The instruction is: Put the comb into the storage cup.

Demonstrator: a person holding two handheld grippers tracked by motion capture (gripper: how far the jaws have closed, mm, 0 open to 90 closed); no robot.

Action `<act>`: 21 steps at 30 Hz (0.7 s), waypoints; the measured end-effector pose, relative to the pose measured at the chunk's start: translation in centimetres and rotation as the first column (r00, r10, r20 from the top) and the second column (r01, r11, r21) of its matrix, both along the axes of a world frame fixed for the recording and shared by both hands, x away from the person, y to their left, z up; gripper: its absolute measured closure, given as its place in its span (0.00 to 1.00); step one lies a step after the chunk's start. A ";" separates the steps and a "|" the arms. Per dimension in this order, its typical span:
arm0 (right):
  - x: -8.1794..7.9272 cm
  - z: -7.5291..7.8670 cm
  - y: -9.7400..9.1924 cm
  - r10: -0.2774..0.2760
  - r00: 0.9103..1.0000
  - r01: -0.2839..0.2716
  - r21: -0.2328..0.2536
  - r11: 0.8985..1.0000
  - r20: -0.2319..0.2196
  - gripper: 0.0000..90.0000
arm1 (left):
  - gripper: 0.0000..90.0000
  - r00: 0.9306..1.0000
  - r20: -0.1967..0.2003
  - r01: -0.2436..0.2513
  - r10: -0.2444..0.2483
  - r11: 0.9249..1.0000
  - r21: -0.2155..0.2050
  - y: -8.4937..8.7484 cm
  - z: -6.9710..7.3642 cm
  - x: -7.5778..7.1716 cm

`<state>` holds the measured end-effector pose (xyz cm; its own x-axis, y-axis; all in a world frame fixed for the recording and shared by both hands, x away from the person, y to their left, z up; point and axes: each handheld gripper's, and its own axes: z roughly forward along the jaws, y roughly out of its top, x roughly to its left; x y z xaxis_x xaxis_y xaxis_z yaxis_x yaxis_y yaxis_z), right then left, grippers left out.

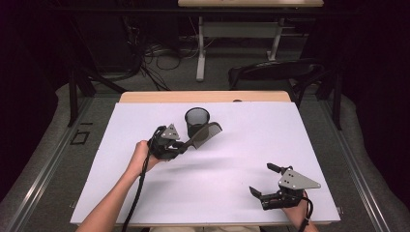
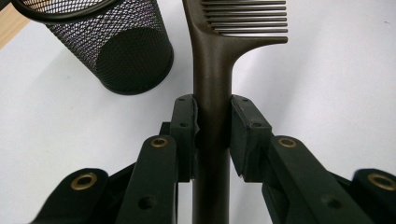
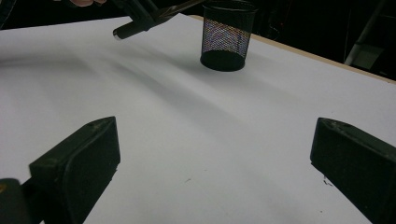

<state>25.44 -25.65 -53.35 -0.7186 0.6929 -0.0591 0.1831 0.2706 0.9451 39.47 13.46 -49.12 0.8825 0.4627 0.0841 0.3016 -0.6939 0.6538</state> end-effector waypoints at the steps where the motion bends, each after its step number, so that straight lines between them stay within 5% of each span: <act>1: 0.0 0.0 0.0 0.001 1.000 -0.001 -0.004 1.000 0.000 0.01 | 0.81 1.000 0.004 -0.005 0.005 1.000 -0.005 0.0 0.0 -0.1; 21: 0.0 0.0 -0.2 -0.006 1.000 0.006 -0.001 1.000 -0.005 0.01 | 0.81 0.998 0.040 -0.046 0.049 0.996 -0.079 1.3 0.5 -0.6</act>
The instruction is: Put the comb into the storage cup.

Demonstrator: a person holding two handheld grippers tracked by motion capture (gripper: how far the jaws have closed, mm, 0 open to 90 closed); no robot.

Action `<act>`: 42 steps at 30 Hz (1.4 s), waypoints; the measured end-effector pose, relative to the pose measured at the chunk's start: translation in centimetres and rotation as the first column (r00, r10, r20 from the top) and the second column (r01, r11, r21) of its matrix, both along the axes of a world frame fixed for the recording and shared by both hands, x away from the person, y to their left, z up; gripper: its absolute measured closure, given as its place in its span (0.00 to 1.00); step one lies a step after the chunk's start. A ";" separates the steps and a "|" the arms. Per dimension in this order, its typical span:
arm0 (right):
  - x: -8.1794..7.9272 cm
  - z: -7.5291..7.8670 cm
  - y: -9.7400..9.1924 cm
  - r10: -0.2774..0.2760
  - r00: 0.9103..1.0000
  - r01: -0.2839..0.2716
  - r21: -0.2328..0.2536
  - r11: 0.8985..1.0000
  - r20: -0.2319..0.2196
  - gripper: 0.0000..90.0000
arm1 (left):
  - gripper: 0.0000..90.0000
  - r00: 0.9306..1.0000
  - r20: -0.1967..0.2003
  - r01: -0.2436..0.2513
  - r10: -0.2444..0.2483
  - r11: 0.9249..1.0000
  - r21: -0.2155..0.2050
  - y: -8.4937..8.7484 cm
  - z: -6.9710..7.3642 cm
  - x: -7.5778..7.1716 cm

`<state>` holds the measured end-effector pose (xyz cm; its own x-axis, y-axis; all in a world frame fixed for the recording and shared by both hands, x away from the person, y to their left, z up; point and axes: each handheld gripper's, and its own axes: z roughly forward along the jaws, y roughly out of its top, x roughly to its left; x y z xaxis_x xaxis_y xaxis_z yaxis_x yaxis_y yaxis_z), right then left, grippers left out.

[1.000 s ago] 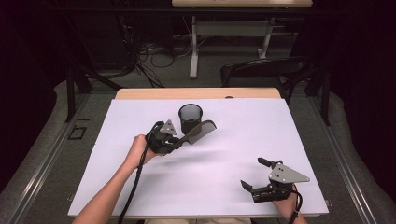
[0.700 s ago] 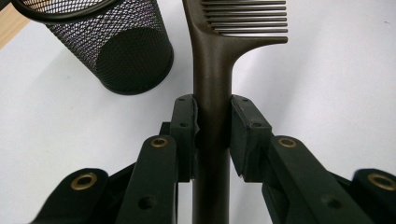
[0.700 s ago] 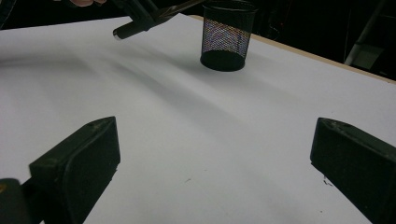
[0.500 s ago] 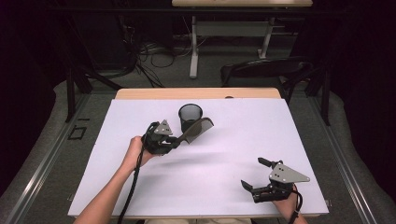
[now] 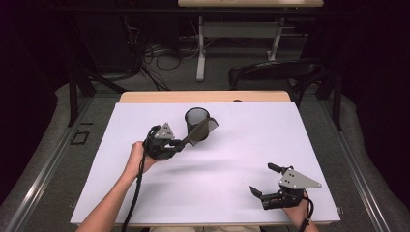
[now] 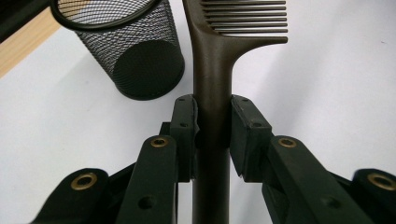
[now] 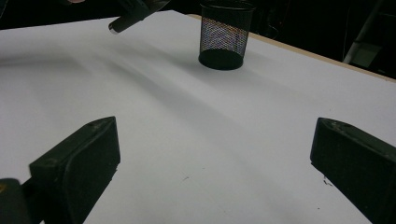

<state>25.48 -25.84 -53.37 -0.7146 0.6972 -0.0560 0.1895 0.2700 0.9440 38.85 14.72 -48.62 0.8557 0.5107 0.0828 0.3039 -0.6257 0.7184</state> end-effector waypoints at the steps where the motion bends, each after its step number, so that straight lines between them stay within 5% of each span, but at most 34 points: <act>1: 0.0 0.0 0.0 0.000 1.000 0.000 -0.001 1.000 -0.002 0.01 | 0.81 1.000 -0.001 -0.001 0.001 1.000 -0.005 0.1 0.0 0.0; 26: 0.0 0.0 -0.1 -0.006 1.000 0.006 -0.002 1.000 -0.004 0.01 | 0.81 0.997 0.041 -0.069 0.072 0.994 -0.082 1.6 0.5 0.1; 42: 0.1 0.0 -0.1 -0.009 1.000 0.009 -0.004 1.000 -0.006 0.01 | 0.81 0.988 0.071 -0.124 0.135 0.983 -0.136 2.4 0.5 0.4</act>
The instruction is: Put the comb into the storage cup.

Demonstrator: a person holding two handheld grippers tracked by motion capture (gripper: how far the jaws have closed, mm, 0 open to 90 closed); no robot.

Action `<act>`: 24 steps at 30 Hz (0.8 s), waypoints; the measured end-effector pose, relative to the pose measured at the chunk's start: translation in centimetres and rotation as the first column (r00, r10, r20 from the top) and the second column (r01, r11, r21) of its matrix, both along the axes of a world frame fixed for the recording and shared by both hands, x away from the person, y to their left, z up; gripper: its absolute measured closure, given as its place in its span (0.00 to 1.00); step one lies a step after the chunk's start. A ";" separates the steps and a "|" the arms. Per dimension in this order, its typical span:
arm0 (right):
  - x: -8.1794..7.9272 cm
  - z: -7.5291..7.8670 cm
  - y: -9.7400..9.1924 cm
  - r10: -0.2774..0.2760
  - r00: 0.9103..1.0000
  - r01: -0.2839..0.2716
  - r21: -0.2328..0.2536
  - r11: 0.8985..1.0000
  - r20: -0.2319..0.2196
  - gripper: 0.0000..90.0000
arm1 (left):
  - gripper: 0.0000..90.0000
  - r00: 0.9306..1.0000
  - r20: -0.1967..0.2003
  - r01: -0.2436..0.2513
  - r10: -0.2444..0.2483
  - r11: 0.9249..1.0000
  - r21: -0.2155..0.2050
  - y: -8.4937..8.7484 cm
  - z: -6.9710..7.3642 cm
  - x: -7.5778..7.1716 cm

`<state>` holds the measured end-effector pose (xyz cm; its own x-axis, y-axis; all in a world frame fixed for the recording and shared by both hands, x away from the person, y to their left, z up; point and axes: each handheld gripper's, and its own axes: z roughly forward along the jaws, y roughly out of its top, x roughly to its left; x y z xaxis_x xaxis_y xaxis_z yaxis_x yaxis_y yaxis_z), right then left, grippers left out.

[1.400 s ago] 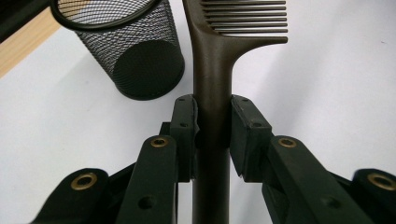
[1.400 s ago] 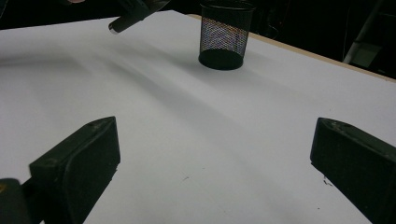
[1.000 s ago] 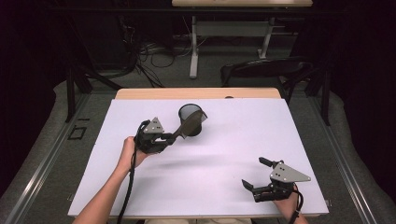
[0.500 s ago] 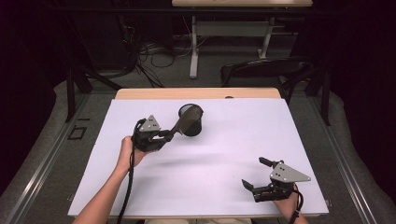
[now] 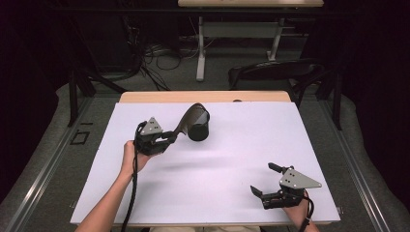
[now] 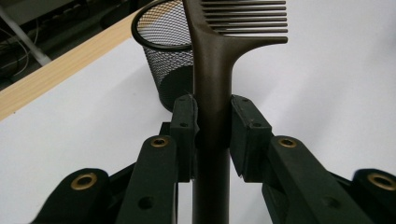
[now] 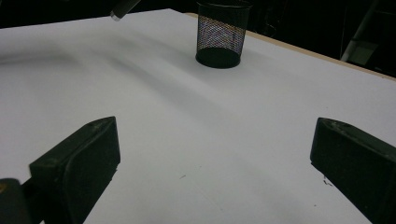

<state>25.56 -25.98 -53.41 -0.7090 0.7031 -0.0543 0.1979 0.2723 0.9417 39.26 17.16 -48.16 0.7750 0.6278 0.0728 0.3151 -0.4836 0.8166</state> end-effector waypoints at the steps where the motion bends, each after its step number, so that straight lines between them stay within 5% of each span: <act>1: 0.0 0.0 0.0 0.000 1.000 0.000 -0.001 1.000 0.000 0.01 | 0.81 1.000 0.003 -0.005 0.005 1.000 -0.002 0.1 0.0 0.0; 24: 0.1 -0.1 0.1 -0.003 1.000 0.003 0.002 1.000 -0.011 0.01 | 0.81 0.993 0.060 -0.096 0.101 0.992 -0.086 1.0 -0.1 0.6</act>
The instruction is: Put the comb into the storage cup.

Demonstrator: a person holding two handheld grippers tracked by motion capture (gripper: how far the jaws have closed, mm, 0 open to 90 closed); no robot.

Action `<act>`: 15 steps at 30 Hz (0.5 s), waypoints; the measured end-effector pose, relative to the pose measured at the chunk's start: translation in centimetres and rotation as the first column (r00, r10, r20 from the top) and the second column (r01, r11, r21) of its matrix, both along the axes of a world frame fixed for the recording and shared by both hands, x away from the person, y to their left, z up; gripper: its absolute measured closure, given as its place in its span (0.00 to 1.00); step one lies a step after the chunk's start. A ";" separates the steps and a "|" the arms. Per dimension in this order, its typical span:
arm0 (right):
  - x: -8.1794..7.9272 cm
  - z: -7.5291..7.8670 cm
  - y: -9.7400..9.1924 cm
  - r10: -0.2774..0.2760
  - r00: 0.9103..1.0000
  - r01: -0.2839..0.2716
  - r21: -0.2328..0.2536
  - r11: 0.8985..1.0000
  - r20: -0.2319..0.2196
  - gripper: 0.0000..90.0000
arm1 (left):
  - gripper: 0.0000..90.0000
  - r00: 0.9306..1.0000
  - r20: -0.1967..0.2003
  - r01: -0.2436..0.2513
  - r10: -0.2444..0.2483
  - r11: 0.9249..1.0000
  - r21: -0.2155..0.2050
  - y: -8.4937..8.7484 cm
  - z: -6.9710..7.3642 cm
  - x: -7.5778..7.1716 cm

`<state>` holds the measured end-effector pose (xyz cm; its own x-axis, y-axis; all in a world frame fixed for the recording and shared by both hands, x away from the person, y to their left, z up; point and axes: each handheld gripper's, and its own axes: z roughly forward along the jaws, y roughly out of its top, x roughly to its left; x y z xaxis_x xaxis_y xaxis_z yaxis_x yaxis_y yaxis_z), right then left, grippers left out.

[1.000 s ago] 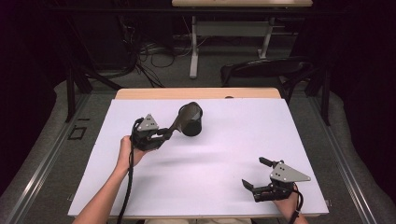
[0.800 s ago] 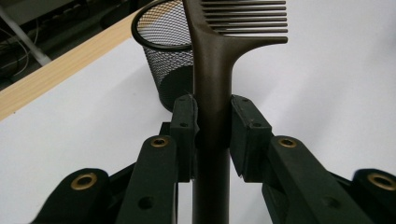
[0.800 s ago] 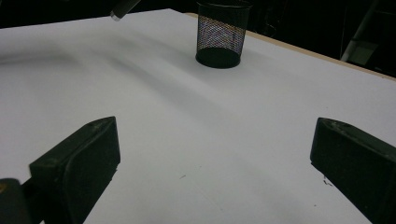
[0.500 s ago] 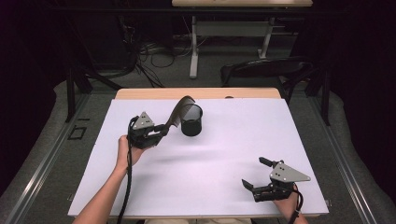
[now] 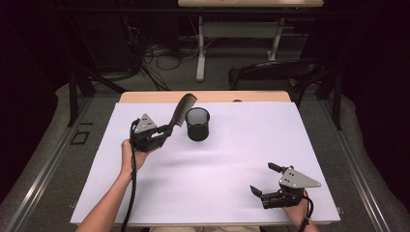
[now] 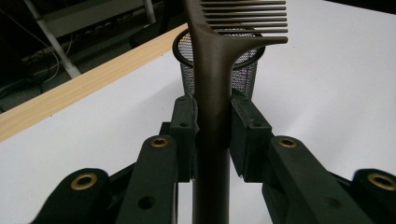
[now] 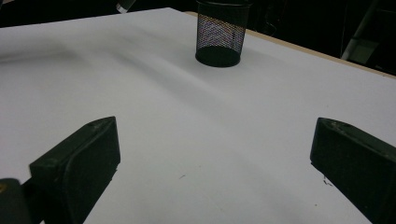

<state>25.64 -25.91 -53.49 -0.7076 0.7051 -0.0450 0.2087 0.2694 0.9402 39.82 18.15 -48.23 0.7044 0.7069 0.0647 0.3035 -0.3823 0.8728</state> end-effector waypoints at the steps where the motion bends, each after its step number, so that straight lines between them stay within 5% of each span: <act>1: 0.0 0.0 0.0 0.000 1.000 0.000 -0.001 1.000 -0.001 0.01 | 0.81 1.000 0.002 -0.002 0.002 1.000 0.000 0.0 0.0 0.0; 15: 0.1 0.0 0.0 -0.005 1.000 0.005 -0.002 1.000 0.004 0.01 | 0.81 0.999 0.012 -0.030 0.030 0.999 -0.044 -0.1 0.0 0.6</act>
<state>25.78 -25.93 -53.54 -0.7038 0.7086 -0.0496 0.2061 0.2706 0.9404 40.47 18.09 -48.19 0.6823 0.7299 0.0421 0.3032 -0.3349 0.8922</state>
